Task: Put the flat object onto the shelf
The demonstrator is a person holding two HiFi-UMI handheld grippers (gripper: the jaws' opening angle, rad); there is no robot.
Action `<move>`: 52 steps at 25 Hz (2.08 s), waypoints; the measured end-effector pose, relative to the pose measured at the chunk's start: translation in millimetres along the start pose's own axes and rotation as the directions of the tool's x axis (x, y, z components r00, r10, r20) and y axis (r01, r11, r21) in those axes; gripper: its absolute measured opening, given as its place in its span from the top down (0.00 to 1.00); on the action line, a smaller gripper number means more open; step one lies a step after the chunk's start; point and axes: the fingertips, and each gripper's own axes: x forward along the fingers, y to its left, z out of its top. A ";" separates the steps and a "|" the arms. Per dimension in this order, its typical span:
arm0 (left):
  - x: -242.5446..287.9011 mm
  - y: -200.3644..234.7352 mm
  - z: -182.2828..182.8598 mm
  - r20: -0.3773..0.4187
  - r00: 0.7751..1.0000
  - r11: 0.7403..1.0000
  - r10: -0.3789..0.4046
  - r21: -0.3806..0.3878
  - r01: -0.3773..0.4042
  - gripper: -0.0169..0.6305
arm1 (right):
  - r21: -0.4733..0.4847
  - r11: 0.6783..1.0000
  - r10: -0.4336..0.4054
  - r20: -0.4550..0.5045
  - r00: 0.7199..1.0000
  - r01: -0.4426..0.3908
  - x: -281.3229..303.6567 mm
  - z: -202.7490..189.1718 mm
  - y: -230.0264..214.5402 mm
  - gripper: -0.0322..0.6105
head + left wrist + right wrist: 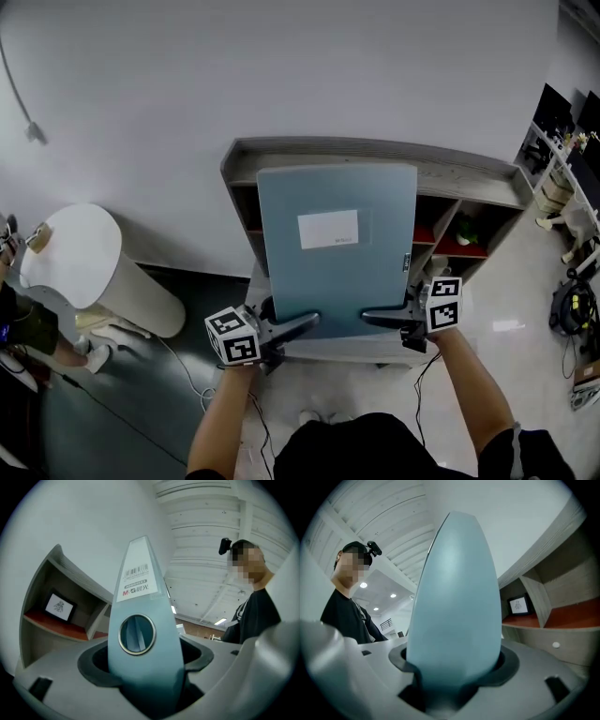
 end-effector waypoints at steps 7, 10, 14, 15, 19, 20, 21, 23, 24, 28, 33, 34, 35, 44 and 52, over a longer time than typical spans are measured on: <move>27.7 15.7 33.7 -0.037 0.999 0.995 -0.027 0.097 0.031 0.43 | -0.113 0.985 -0.122 0.051 0.991 0.128 -13.1 36.9 -15.0 0.42; 72.8 18.7 60.7 -0.069 0.997 0.990 -0.028 0.138 0.037 0.42 | -0.130 0.971 -0.195 0.071 0.978 0.203 -46.1 68.7 -33.3 0.40; 112.9 21.3 82.4 -0.096 0.994 0.979 -0.050 0.192 0.068 0.41 | -0.147 0.946 -0.278 0.098 0.955 0.290 -75.8 92.2 -49.4 0.38; 121.2 22.3 86.6 -0.102 0.993 0.977 -0.056 0.201 0.076 0.41 | -0.149 0.939 -0.296 0.107 0.949 0.310 -81.8 97.2 -52.5 0.38; 150.7 31.5 105.0 -0.129 0.990 0.975 -0.058 0.205 0.083 0.40 | -0.132 0.922 -0.346 0.145 0.927 0.365 -100.6 119.7 -66.8 0.37; 158.6 34.3 109.7 -0.135 0.989 0.976 -0.054 0.203 0.081 0.40 | -0.126 0.919 -0.354 0.155 0.923 0.373 -105.9 126.0 -70.9 0.37; 167.1 36.9 113.9 -0.141 0.989 0.976 -0.049 0.204 0.077 0.39 | -0.123 0.915 -0.363 0.163 0.918 0.383 -111.9 131.8 -75.1 0.37; 183.5 42.5 119.2 -0.147 0.988 0.974 -0.037 0.218 0.068 0.38 | -0.134 0.902 -0.388 0.163 0.907 0.410 -123.7 140.5 -84.2 0.37; 190.3 45.9 120.5 -0.151 0.988 0.972 -0.028 0.228 0.062 0.38 | -0.144 0.893 -0.404 0.158 0.901 0.425 -128.4 143.3 -89.2 0.37; 210.7 54.5 123.0 -0.168 0.986 0.964 0.004 0.262 0.041 0.37 | -0.181 0.865 -0.452 0.122 0.884 0.467 -142.6 151.0 -105.2 0.37; 229.1 72.6 130.4 -0.178 0.983 0.957 0.055 0.290 -0.001 0.37 | -0.169 0.847 -0.492 0.110 0.864 0.504 -152.3 160.6 -130.1 0.35; 233.5 77.2 133.1 -0.180 0.981 0.954 0.068 0.299 -0.011 0.36 | -0.169 0.841 -0.502 0.107 0.858 0.513 -154.1 163.9 -136.3 0.34; 237.6 81.2 136.2 -0.184 0.980 0.951 0.082 0.307 -0.022 0.36 | -0.174 0.834 -0.514 0.104 0.852 0.524 -155.8 167.8 -141.7 0.34; 255.5 90.0 155.0 -0.135 0.982 0.957 0.135 0.274 -0.094 0.36 | -0.125 0.831 -0.528 0.131 0.839 0.542 -170.6 194.9 -152.2 0.32; 259.6 88.7 161.6 -0.102 0.976 0.928 0.193 0.342 -0.148 0.36 | -0.160 0.805 -0.550 0.157 0.820 0.571 -175.2 200.8 -154.1 0.32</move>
